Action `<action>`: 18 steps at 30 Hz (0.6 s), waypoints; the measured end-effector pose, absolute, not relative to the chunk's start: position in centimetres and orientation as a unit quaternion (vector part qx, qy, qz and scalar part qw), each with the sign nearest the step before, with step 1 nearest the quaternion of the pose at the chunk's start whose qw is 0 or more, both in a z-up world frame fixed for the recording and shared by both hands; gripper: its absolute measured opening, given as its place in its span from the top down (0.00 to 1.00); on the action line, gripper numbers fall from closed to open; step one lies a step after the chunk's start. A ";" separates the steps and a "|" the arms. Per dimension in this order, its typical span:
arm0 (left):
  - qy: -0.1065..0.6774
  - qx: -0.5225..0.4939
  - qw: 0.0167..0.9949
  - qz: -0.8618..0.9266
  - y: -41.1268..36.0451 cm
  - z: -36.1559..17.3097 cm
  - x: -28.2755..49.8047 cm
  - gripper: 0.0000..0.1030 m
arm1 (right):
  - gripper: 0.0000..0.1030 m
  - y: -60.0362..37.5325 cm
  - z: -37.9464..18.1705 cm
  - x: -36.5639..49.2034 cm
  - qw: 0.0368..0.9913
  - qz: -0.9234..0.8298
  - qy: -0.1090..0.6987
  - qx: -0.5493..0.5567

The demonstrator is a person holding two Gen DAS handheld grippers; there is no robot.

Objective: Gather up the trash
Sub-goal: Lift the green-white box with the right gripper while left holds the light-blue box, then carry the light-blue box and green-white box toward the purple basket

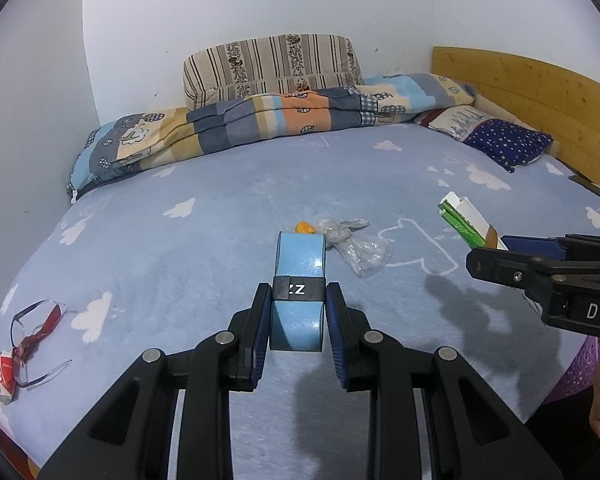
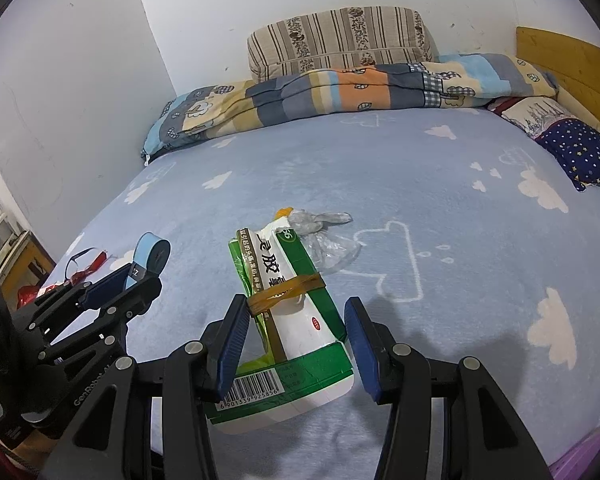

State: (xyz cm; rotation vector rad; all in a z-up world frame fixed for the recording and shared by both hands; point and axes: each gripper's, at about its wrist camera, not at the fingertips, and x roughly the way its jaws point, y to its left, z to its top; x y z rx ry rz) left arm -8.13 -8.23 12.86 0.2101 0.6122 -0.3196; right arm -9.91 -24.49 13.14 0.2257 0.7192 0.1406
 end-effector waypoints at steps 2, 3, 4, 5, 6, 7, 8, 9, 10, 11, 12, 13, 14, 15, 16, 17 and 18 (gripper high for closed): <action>0.298 0.102 0.936 -0.155 -8.2 12.9 -8.1 0.75 | 0.49 -24.5 13.1 -9.9 0.927 0.069 0.352 0.109; 0.298 0.101 0.937 -0.153 -8.1 13.0 -8.1 0.75 | 0.49 -24.5 13.1 -9.8 0.927 0.069 0.352 0.109; 0.297 0.101 0.938 -0.151 -8.1 13.1 -8.1 0.75 | 0.49 -24.5 13.1 -9.8 0.927 0.068 0.352 0.109; 0.296 0.100 0.938 -0.149 -8.0 13.1 -8.1 0.75 | 0.49 -24.5 13.1 -9.8 0.927 0.068 0.351 0.109; 0.295 0.100 0.939 -0.146 -7.9 13.2 -8.1 0.75 | 0.49 -24.5 13.1 -9.8 0.927 0.069 0.351 0.109; 0.294 0.100 0.940 -0.141 -7.8 13.3 -8.1 0.75 | 0.49 -24.5 13.1 -9.8 0.927 0.069 0.351 0.109; 0.293 0.098 0.941 -0.138 -7.7 13.3 -8.1 0.75 | 0.49 -24.4 13.1 -9.9 0.927 0.068 0.351 0.109; 0.292 0.095 0.942 -0.133 -7.5 13.4 -8.0 0.75 | 0.49 -24.5 13.1 -9.8 0.927 0.068 0.351 0.109; 0.290 0.093 0.944 -0.128 -7.4 13.5 -8.0 0.75 | 0.49 -24.4 13.1 -9.8 0.927 0.069 0.351 0.108; 0.288 0.092 0.945 -0.124 -7.2 13.6 -8.0 0.75 | 0.49 -24.4 13.1 -9.8 0.928 0.069 0.351 0.107; 0.287 0.089 0.946 -0.119 -6.9 13.6 -7.9 0.75 | 0.49 -24.5 13.1 -9.9 0.928 0.069 0.351 0.106; 0.285 0.085 0.948 -0.113 -6.7 13.7 -7.8 0.75 | 0.49 -24.5 13.1 -9.9 0.928 0.069 0.351 0.106; 0.285 0.082 0.949 -0.109 -6.3 13.8 -7.7 0.75 | 0.49 -24.5 13.1 -9.9 0.928 0.069 0.351 0.105; 0.284 0.079 0.950 -0.105 -6.1 13.8 -7.6 0.75 | 0.49 -24.6 13.1 -9.9 0.928 0.069 0.351 0.105; 0.285 0.075 0.950 -0.101 -5.8 13.9 -7.5 0.75 | 0.49 -24.5 13.1 -9.9 0.928 0.069 0.351 0.104; 0.286 0.071 0.951 -0.098 -5.6 13.9 -7.4 0.75 | 0.49 -24.6 13.0 -9.9 0.928 0.069 0.352 0.104; 0.287 0.066 0.951 -0.096 -5.4 13.9 -7.3 0.75 | 0.49 -24.5 13.1 -9.9 0.928 0.069 0.352 0.104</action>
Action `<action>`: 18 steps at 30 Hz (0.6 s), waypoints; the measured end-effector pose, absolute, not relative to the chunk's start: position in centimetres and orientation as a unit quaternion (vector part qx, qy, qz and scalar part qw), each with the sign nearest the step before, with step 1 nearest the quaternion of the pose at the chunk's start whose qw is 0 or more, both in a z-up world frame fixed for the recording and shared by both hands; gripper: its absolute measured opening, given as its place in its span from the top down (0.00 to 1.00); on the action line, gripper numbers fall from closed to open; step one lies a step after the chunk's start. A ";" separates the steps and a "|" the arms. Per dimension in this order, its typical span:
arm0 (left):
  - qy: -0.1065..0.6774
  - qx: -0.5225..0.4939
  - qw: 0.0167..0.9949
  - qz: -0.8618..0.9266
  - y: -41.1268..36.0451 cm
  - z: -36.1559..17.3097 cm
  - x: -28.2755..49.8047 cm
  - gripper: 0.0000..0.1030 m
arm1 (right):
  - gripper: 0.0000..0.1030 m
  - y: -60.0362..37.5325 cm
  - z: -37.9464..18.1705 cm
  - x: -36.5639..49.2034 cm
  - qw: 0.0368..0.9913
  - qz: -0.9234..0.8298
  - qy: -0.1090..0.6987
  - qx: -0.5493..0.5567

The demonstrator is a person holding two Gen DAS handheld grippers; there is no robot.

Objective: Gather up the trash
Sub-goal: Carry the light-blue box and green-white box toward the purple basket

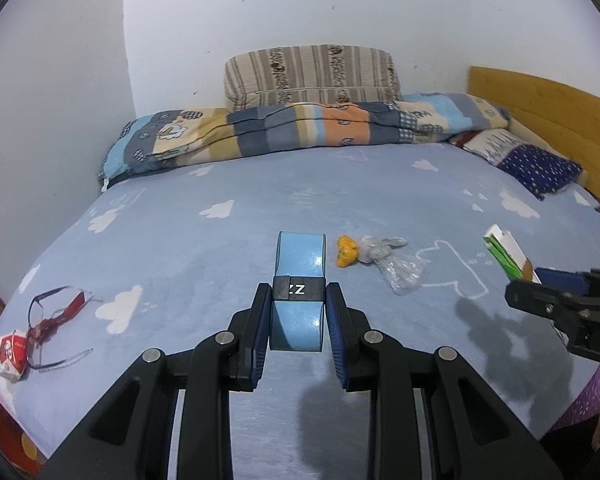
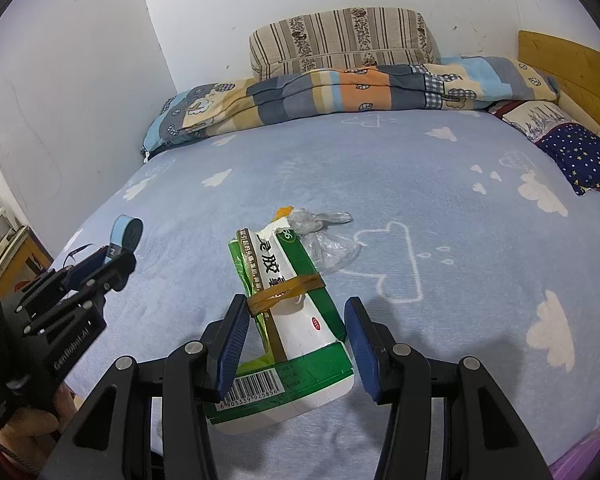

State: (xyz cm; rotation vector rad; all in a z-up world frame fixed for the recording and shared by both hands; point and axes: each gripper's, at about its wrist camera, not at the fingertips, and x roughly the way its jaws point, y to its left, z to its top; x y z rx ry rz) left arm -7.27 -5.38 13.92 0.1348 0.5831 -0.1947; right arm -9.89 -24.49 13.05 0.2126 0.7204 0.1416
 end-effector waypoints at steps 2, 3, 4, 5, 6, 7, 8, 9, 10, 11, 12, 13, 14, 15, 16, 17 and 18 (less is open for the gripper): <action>0.288 0.063 0.951 -0.090 -5.0 13.9 -7.1 0.75 | 0.49 -24.5 13.0 -9.9 0.928 0.069 0.351 0.103; 0.289 0.062 0.951 -0.088 -5.0 13.9 -7.0 0.75 | 0.49 -24.5 13.0 -9.9 0.928 0.069 0.351 0.103; 0.289 0.061 0.951 -0.086 -4.8 13.9 -7.0 0.75 | 0.49 -24.5 13.0 -9.9 0.928 0.069 0.351 0.103; 0.289 0.061 0.952 -0.083 -4.7 13.9 -7.0 0.75 | 0.49 -24.5 13.0 -9.9 0.928 0.069 0.351 0.103; 0.288 0.061 0.952 -0.081 -4.6 13.9 -7.0 0.75 | 0.49 -24.3 13.1 -9.9 0.928 0.069 0.352 0.103; 0.288 0.061 0.952 -0.078 -4.5 13.9 -7.0 0.75 | 0.49 -24.3 13.1 -9.9 0.928 0.069 0.352 0.102; 0.289 0.062 0.952 -0.076 -4.5 13.9 -6.9 0.75 | 0.49 -24.4 13.1 -9.9 0.928 0.069 0.352 0.101; 0.289 0.060 0.953 -0.074 -4.4 13.9 -6.9 0.75 | 0.49 -24.4 13.1 -9.9 0.928 0.069 0.352 0.100; 0.290 0.058 0.952 -0.074 -4.3 13.9 -6.8 0.75 | 0.49 -24.4 13.1 -9.9 0.928 0.069 0.352 0.100; 0.290 0.057 0.952 -0.074 -4.2 13.8 -6.8 0.75 | 0.49 -24.4 13.0 -9.8 0.928 0.070 0.352 0.099; 0.290 0.057 0.952 -0.074 -4.2 13.9 -6.8 0.75 | 0.49 -24.3 13.1 -9.8 0.928 0.069 0.352 0.098; 0.290 0.058 0.952 -0.074 -4.2 13.9 -6.8 0.75 | 0.49 -24.3 13.1 -9.8 0.928 0.070 0.352 0.098; 0.290 0.058 0.952 -0.074 -4.1 13.9 -6.8 0.75 | 0.49 -24.3 13.1 -9.8 0.928 0.070 0.352 0.098; 0.290 0.058 0.952 -0.075 -4.1 13.9 -6.8 0.75 | 0.49 -24.3 13.1 -9.8 0.928 0.070 0.352 0.097; 0.290 0.058 0.952 -0.075 -4.1 13.9 -6.7 0.75 | 0.49 -24.3 13.1 -9.8 0.928 0.069 0.352 0.097; 0.290 0.058 0.952 -0.076 -4.1 13.9 -6.7 0.75 | 0.49 -24.3 13.1 -9.8 0.928 0.070 0.352 0.097; 0.290 0.058 0.952 -0.075 -4.2 13.9 -6.8 0.75 | 0.49 -24.2 13.1 -9.8 0.928 0.069 0.352 0.098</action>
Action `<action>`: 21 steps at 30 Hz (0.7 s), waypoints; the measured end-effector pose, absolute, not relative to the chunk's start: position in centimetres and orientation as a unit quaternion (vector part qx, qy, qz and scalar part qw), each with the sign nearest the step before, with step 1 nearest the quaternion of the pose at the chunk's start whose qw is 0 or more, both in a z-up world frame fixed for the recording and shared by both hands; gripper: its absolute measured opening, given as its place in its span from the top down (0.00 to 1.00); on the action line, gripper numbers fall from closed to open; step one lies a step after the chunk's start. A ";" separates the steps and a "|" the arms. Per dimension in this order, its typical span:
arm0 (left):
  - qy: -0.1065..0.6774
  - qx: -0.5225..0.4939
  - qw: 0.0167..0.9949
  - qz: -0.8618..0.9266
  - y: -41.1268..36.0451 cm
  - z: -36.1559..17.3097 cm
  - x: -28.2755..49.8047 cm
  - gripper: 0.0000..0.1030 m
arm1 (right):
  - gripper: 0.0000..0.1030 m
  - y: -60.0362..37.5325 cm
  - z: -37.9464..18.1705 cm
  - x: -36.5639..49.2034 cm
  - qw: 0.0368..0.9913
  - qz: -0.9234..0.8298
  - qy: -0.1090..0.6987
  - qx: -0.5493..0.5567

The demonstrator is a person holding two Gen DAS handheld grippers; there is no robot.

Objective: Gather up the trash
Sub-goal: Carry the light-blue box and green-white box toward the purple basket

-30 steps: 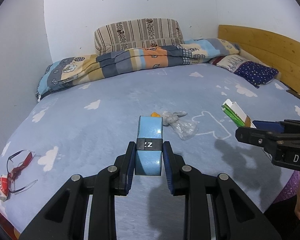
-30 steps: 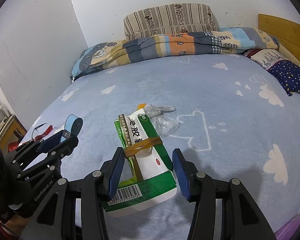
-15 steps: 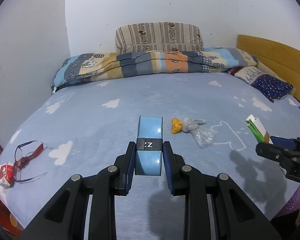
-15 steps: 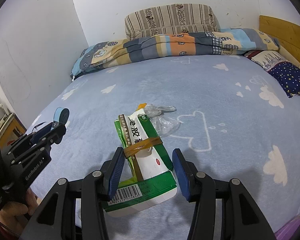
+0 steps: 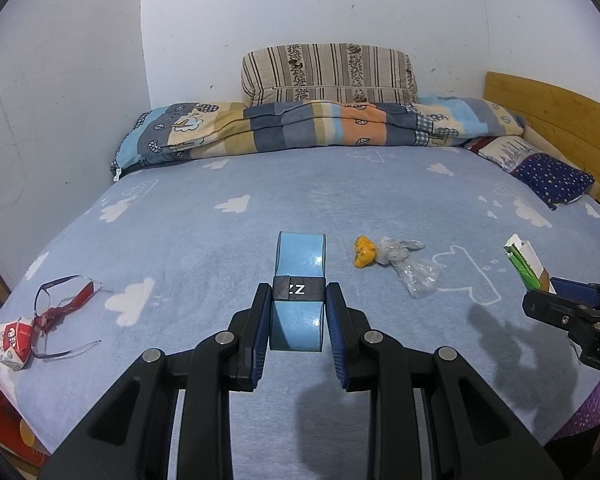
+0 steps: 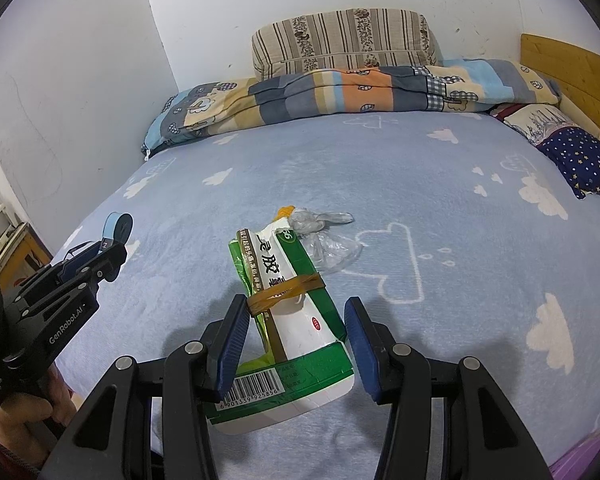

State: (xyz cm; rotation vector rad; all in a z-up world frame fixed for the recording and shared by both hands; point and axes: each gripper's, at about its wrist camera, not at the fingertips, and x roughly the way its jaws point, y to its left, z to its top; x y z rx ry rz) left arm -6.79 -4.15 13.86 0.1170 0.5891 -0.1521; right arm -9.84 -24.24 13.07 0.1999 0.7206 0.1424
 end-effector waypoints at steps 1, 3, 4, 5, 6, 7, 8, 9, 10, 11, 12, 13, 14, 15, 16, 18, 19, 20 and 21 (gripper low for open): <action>0.290 0.058 0.952 -0.075 -4.1 13.9 -6.8 0.75 | 0.49 -24.2 13.1 -9.8 0.928 0.069 0.352 0.098; 0.290 0.058 0.952 -0.075 -4.1 13.8 -6.8 0.75 | 0.49 -24.3 13.0 -9.8 0.928 0.069 0.352 0.097; 0.290 0.058 0.952 -0.076 -4.1 13.8 -6.8 0.75 | 0.49 -24.3 13.0 -9.8 0.928 0.069 0.352 0.098; 0.290 0.058 0.952 -0.077 -4.2 13.8 -6.9 0.75 | 0.49 -24.3 13.0 -9.8 0.928 0.069 0.352 0.098; 0.289 0.059 0.952 -0.078 -4.2 13.8 -6.9 0.75 | 0.49 -24.2 13.1 -9.8 0.929 0.069 0.352 0.097; 0.289 0.059 0.952 -0.080 -4.2 13.8 -6.9 0.75 | 0.49 -24.2 13.0 -9.8 0.928 0.069 0.352 0.097; 0.288 0.059 0.952 -0.082 -4.4 13.8 -7.0 0.75 | 0.49 -24.2 13.0 -9.8 0.928 0.069 0.352 0.097; 0.287 0.061 0.952 -0.083 -4.6 13.8 -7.1 0.75 | 0.49 -24.2 13.0 -9.8 0.928 0.069 0.352 0.097; 0.286 0.063 0.952 -0.084 -4.7 13.7 -7.2 0.75 | 0.49 -24.2 13.0 -9.8 0.928 0.069 0.352 0.097; 0.286 0.065 0.952 -0.085 -4.8 13.7 -7.2 0.75 | 0.49 -24.2 13.0 -9.8 0.929 0.069 0.352 0.097; 0.285 0.066 0.952 -0.086 -4.8 13.7 -7.3 0.75 | 0.49 -24.2 13.0 -9.8 0.929 0.069 0.352 0.097; 0.285 0.068 0.952 -0.088 -4.9 13.7 -7.3 0.75 | 0.49 -24.2 13.0 -9.8 0.928 0.069 0.352 0.097; 0.284 0.068 0.952 -0.089 -5.1 13.8 -7.4 0.75 | 0.49 -24.2 13.0 -9.8 0.928 0.069 0.352 0.097; 0.284 0.069 0.952 -0.090 -5.1 13.8 -7.4 0.75 | 0.49 -24.1 13.0 -9.8 0.928 0.069 0.352 0.097; 0.284 0.070 0.952 -0.091 -5.2 13.8 -7.4 0.75 | 0.49 -24.2 13.0 -9.8 0.929 0.068 0.352 0.097; 0.283 0.073 0.952 -0.094 -5.3 13.8 -7.5 0.75 | 0.49 -24.1 13.0 -9.8 0.928 0.068 0.352 0.097; 0.283 0.074 0.952 -0.095 -5.3 13.8 -7.5 0.75 | 0.49 -24.1 13.0 -9.8 0.928 0.068 0.352 0.097; 0.283 0.074 0.951 -0.096 -5.3 13.8 -7.5 0.75 | 0.49 -24.2 13.0 -9.8 0.928 0.068 0.352 0.097; 0.283 0.075 0.951 -0.096 -5.3 13.8 -7.5 0.75 | 0.49 -24.1 13.0 -9.8 0.929 0.068 0.352 0.096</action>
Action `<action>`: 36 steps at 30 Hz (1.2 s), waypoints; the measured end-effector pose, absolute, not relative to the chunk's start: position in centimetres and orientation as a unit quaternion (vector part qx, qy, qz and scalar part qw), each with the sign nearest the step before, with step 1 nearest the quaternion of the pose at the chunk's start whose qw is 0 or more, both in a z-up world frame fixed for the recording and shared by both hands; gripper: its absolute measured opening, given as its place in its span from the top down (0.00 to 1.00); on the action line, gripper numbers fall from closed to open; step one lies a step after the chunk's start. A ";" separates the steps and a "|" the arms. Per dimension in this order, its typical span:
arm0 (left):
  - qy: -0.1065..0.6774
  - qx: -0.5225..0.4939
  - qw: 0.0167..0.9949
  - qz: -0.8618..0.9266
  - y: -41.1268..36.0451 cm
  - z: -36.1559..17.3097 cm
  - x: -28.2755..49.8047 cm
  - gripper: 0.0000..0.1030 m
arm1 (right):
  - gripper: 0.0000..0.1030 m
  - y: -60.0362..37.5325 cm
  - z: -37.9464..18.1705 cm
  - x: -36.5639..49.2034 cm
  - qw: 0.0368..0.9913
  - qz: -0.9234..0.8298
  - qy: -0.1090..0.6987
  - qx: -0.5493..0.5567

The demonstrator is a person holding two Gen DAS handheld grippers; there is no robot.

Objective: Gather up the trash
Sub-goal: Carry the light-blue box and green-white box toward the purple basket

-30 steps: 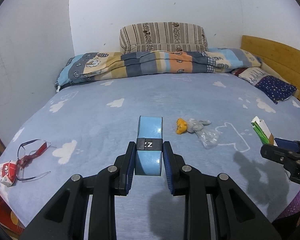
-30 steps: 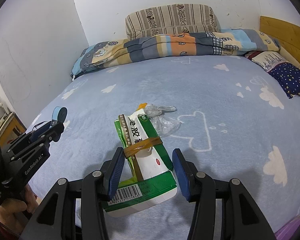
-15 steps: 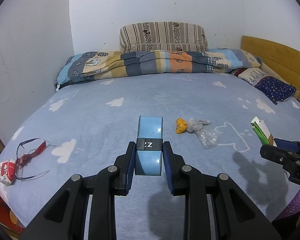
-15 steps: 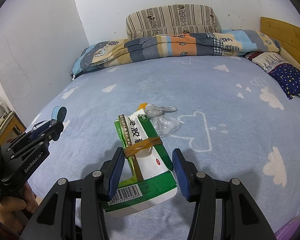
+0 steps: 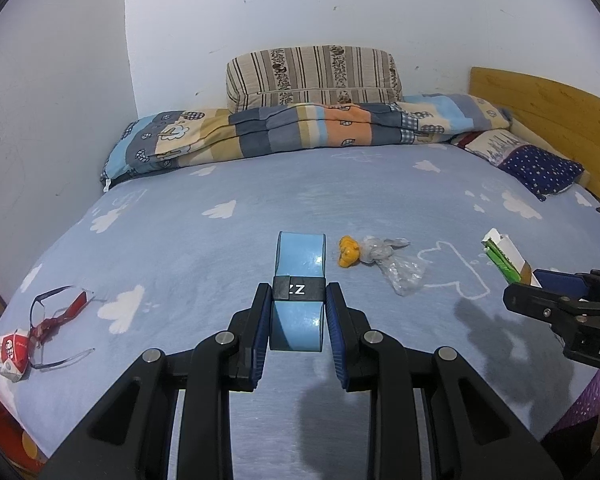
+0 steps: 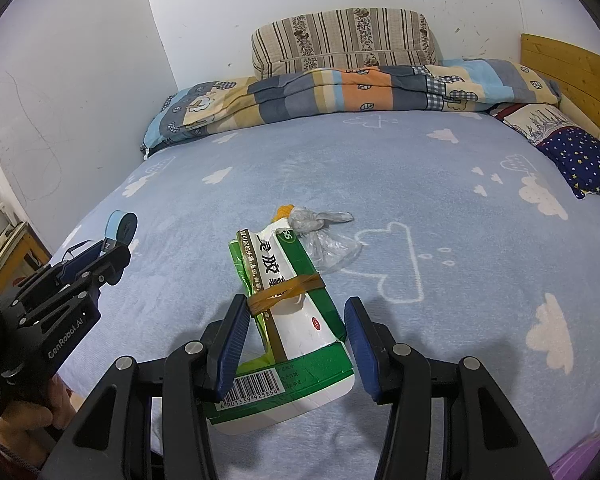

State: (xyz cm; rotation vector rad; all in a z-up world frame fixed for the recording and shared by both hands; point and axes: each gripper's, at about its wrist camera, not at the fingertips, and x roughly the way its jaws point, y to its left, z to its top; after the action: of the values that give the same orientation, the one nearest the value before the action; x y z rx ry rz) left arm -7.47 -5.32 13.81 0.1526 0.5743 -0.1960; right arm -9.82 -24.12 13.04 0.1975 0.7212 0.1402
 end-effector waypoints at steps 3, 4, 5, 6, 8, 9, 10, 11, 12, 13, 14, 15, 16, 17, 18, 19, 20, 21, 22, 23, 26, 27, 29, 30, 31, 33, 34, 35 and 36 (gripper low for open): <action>0.282 0.077 0.951 -0.098 -5.3 13.8 -7.4 0.75 | 0.49 -24.1 13.0 -9.8 0.929 0.068 0.352 0.097; 0.282 0.077 0.951 -0.098 -5.4 13.8 -7.4 0.75 | 0.49 -24.1 13.0 -9.8 0.929 0.068 0.352 0.097; 0.282 0.078 0.951 -0.099 -5.4 13.8 -7.4 0.75 | 0.49 -24.1 13.0 -9.8 0.929 0.068 0.352 0.097; 0.282 0.078 0.951 -0.099 -5.4 13.8 -7.5 0.75 | 0.49 -24.1 13.0 -9.8 0.929 0.068 0.352 0.097; 0.283 0.078 0.950 -0.102 -5.4 13.8 -7.4 0.75 | 0.49 -24.1 13.0 -9.8 0.929 0.068 0.352 0.096; 0.284 0.076 0.950 -0.105 -5.5 13.8 -7.5 0.75 | 0.49 -24.0 13.0 -9.8 0.929 0.068 0.352 0.096; 0.284 0.073 0.950 -0.108 -5.5 13.8 -7.4 0.75 | 0.49 -24.0 13.0 -9.8 0.929 0.068 0.352 0.096; 0.285 0.067 0.949 -0.117 -5.5 13.9 -7.5 0.75 | 0.49 -24.1 13.0 -9.8 0.929 0.068 0.352 0.096; 0.286 0.056 0.948 -0.130 -5.4 14.0 -7.5 0.75 | 0.49 -24.1 13.0 -9.8 0.929 0.068 0.352 0.096; 0.287 0.045 0.946 -0.144 -5.5 14.1 -7.5 0.75 | 0.49 -24.1 13.0 -9.8 0.929 0.067 0.352 0.096; 0.288 0.040 0.944 -0.154 -5.6 14.1 -7.6 0.75 | 0.49 -24.2 13.1 -9.8 0.929 0.066 0.351 0.097; 0.288 0.034 0.942 -0.168 -5.8 14.2 -7.7 0.75 | 0.49 -24.3 13.0 -9.8 0.929 0.066 0.351 0.099; 0.289 0.028 0.939 -0.182 -5.9 14.2 -7.8 0.75 | 0.49 -24.5 13.1 -9.9 0.929 0.065 0.350 0.102; 0.290 0.021 0.936 -0.197 -6.1 14.2 -8.0 0.75 | 0.49 -24.8 13.1 -9.9 0.929 0.063 0.349 0.107; 0.290 0.018 0.934 -0.208 -6.3 14.3 -8.1 0.75 | 0.49 -25.1 13.2 -10.1 0.929 0.061 0.346 0.113; 0.289 0.018 0.932 -0.219 -6.6 14.3 -8.3 0.75 | 0.49 -25.5 13.4 -10.2 0.930 0.059 0.343 0.120; 0.289 0.017 0.928 -0.234 -6.9 14.4 -8.5 0.75 | 0.49 -26.0 13.5 -10.4 0.930 0.055 0.340 0.127; 0.288 0.014 0.925 -0.249 -7.2 14.5 -8.7 0.75 | 0.49 -26.4 13.7 -10.6 0.930 0.051 0.337 0.135; 0.287 0.012 0.922 -0.259 -7.5 14.5 -8.8 0.75 | 0.49 -27.1 13.9 -11.0 0.930 0.048 0.334 0.147; 0.285 0.013 0.919 -0.271 -7.9 14.6 -9.1 0.75 | 0.49 -27.3 14.0 -11.2 0.929 0.047 0.332 0.154; 0.280 0.017 0.911 -0.304 -9.1 14.9 -10.0 0.75 | 0.49 -28.9 14.6 -12.8 0.926 0.046 0.324 0.189; 0.280 0.018 0.906 -0.317 -9.6 15.0 -10.3 0.75 | 0.49 -29.4 14.8 -13.6 0.925 0.045 0.321 0.199; 0.285 0.016 0.893 -0.347 -11.0 15.3 -11.0 0.75 | 0.49 -30.7 15.6 -15.6 0.925 0.046 0.310 0.217; 0.288 0.017 0.887 -0.360 -11.8 15.4 -11.3 0.75 | 0.49 -31.4 16.0 -16.7 0.926 0.042 0.304 0.220; 0.289 0.021 0.882 -0.372 -12.7 15.6 -11.8 0.75 | 0.49 -32.5 16.5 -18.2 0.928 0.034 0.297 0.222; 0.291 0.034 0.868 -0.401 -15.2 15.9 -13.2 0.75 | 0.49 -34.4 17.1 -20.7 0.931 0.014 0.288 0.223; 0.293 0.040 0.858 -0.420 -16.6 16.0 -14.0 0.75 | 0.49 -35.9 17.3 -22.5 0.932 -0.003 0.284 0.227; 0.295 0.045 0.850 -0.434 -17.7 16.1 -14.7 0.75 | 0.49 -37.0 17.3 -23.8 0.931 -0.016 0.283 0.230; 0.298 0.050 0.840 -0.451 -19.2 16.2 -15.6 0.75 | 0.49 -38.5 17.2 -25.7 0.930 -0.033 0.281 0.236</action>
State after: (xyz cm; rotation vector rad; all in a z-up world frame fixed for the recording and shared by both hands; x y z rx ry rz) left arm -15.55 -19.17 16.24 0.1067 0.6301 -0.9527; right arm -25.66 -38.53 17.19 0.4834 0.5765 -0.0683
